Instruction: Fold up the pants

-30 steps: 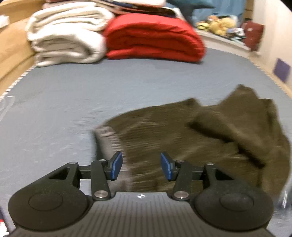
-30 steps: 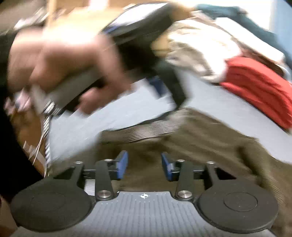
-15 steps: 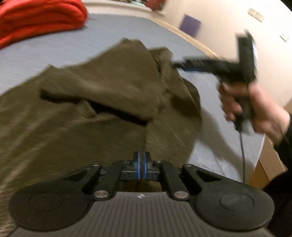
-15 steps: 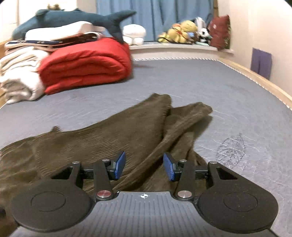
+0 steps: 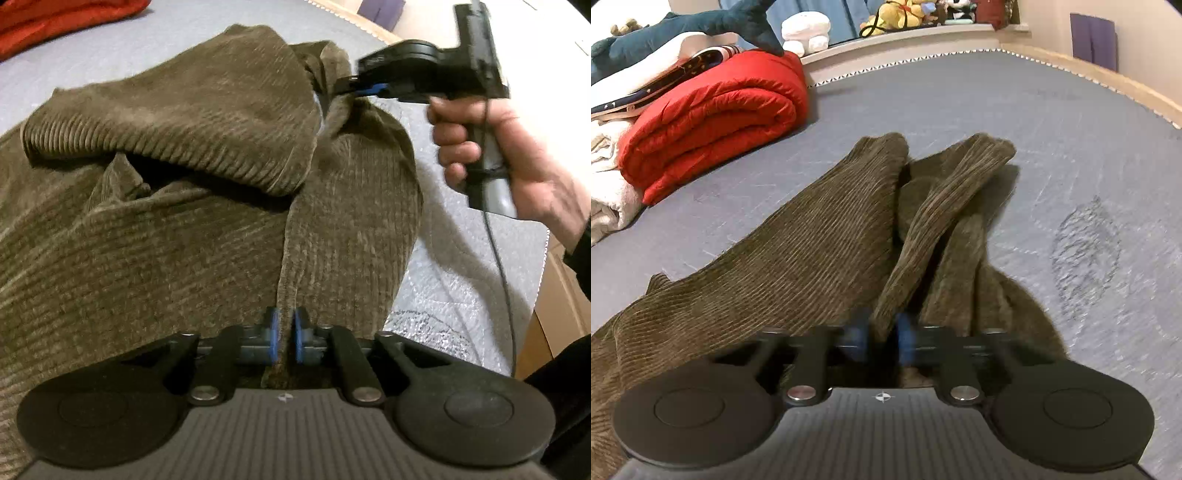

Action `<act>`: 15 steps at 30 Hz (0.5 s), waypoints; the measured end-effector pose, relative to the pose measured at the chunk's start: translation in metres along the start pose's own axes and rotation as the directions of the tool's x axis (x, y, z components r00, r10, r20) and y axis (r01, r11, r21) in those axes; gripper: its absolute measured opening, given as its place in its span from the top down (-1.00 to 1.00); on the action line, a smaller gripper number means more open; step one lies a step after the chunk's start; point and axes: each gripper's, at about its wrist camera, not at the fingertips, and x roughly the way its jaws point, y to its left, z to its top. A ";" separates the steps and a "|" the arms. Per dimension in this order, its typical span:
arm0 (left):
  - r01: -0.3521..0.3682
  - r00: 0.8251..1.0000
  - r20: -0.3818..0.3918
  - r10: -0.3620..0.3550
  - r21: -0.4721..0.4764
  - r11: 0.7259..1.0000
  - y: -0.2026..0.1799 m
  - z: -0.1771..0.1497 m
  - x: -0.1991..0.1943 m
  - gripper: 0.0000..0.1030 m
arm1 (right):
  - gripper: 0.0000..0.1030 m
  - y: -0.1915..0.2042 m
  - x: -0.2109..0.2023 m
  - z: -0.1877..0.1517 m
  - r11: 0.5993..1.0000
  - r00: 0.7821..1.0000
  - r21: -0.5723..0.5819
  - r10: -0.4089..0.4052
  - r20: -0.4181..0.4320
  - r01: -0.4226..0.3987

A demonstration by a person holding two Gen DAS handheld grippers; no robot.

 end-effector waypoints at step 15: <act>0.217 0.976 -0.125 -0.179 0.459 0.862 -0.101 -0.077 -0.026 1.00 | 0.94 -0.113 -0.176 -0.045 0.961 0.989 -0.261 0.062 -0.137 -0.096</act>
